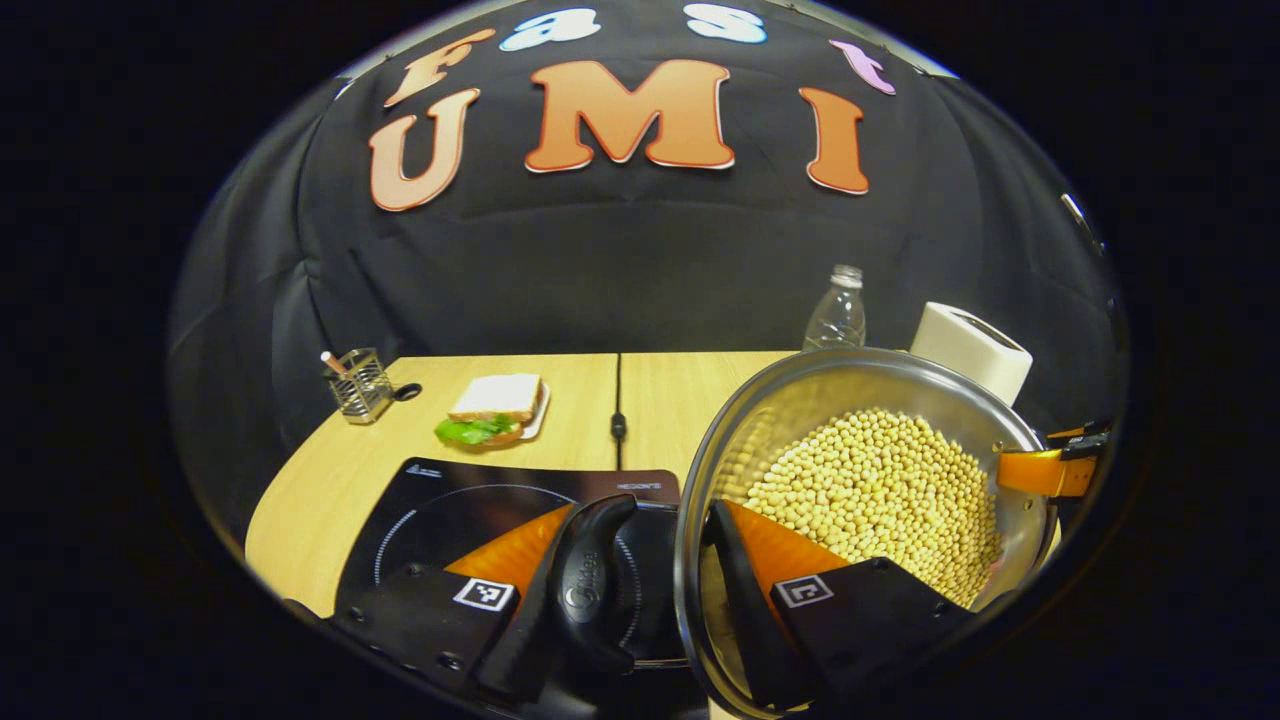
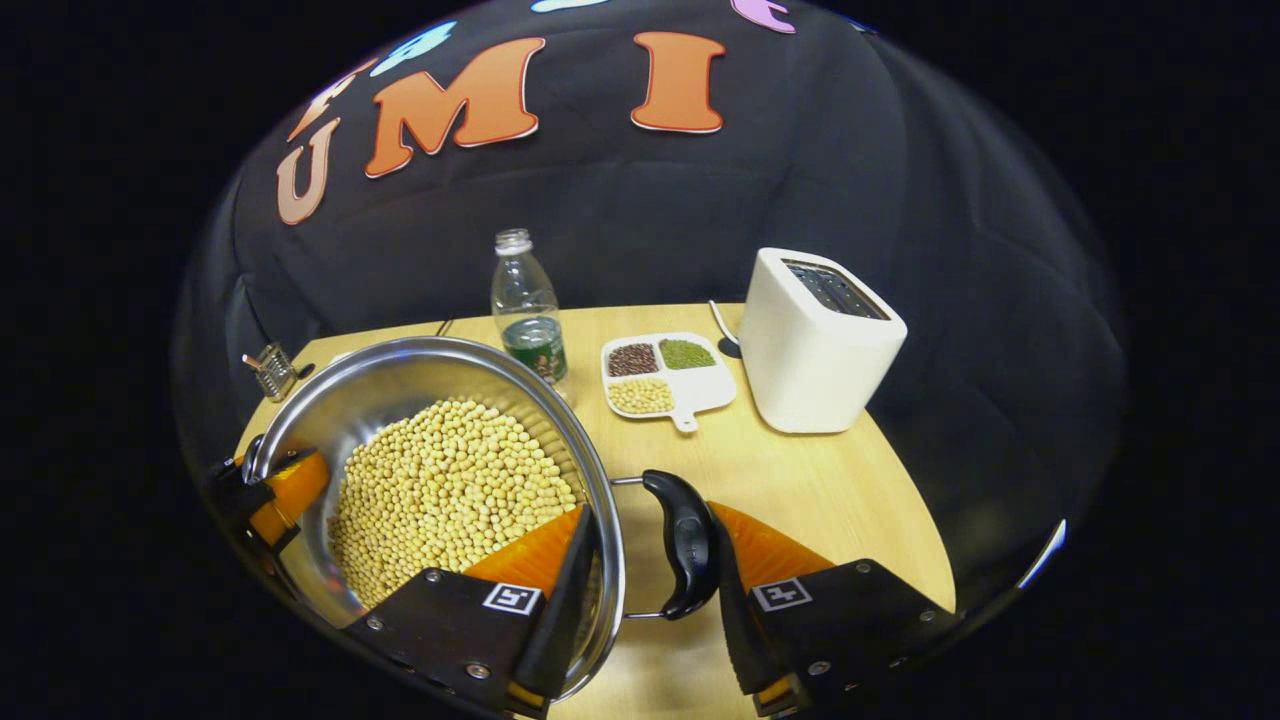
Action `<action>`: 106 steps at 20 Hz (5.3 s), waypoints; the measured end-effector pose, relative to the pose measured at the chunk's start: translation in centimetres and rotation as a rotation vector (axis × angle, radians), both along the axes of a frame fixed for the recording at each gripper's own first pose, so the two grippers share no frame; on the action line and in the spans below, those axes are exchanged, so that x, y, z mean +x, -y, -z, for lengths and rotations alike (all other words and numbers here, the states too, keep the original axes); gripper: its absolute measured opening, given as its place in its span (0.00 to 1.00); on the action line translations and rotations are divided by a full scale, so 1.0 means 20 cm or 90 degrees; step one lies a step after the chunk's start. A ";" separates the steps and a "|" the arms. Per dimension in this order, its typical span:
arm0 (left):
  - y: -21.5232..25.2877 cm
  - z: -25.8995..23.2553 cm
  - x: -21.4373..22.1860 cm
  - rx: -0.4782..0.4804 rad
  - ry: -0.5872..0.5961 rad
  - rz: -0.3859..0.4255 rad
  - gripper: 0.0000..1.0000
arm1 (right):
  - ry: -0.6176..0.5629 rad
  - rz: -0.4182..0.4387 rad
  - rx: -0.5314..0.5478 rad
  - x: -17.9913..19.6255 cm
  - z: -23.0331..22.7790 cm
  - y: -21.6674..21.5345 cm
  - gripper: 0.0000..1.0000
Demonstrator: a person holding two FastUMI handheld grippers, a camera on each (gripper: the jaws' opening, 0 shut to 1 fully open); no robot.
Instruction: First push the handle of the pot to place it horizontally, then grasp the pot with both hands and set it on the induction cooktop.
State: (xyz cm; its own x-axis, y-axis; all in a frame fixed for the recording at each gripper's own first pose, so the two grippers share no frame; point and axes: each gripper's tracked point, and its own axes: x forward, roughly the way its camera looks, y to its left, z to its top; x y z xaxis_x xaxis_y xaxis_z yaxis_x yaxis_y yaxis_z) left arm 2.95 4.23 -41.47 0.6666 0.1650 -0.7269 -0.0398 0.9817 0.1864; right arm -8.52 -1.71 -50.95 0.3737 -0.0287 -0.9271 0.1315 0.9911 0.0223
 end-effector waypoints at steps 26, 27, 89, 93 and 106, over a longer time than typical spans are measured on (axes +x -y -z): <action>-1.04 -0.48 -0.26 0.080 0.050 -0.131 0.80 | 0.037 -0.132 0.082 0.07 0.14 -0.30 0.63; -1.06 -0.46 -0.25 0.080 0.047 -0.132 0.80 | 0.033 -0.131 0.081 0.07 0.13 -0.29 0.63; -0.31 -1.73 -0.05 0.132 0.425 0.002 0.99 | 0.530 -0.102 0.038 0.18 -1.51 0.63 0.82; -0.25 -1.92 -0.11 0.111 0.468 0.009 0.99 | 0.578 -0.102 0.023 0.19 -1.66 0.74 0.81; -0.27 -2.24 -0.13 0.078 0.530 -0.014 0.99 | 0.635 -0.110 0.020 0.22 -1.93 0.80 0.89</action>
